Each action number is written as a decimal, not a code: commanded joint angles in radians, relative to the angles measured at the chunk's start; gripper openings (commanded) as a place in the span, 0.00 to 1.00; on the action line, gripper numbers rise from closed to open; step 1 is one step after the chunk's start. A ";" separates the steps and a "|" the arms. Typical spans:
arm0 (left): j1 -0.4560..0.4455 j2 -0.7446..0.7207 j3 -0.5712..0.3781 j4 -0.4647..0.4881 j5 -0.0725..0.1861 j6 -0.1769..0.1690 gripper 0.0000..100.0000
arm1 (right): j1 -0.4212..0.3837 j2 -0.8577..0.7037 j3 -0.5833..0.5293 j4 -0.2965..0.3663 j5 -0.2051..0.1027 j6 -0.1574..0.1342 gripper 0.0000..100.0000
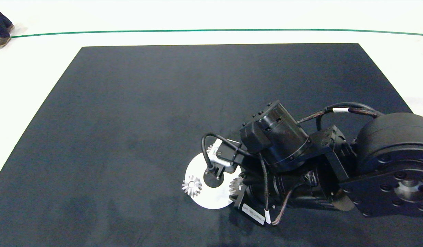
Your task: Remove an incorrectly installed larger gear and replace it with the correct smaller gear
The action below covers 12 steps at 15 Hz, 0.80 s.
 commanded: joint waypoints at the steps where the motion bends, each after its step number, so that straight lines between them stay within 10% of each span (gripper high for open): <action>1: 0.000 0.002 0.000 0.005 0.001 0.001 1.00 | 0.000 0.019 -0.014 0.002 0.000 -0.002 0.25; 12: 0.000 0.002 0.000 0.005 0.001 0.001 1.00 | -0.006 0.043 -0.027 -0.001 0.000 0.001 0.25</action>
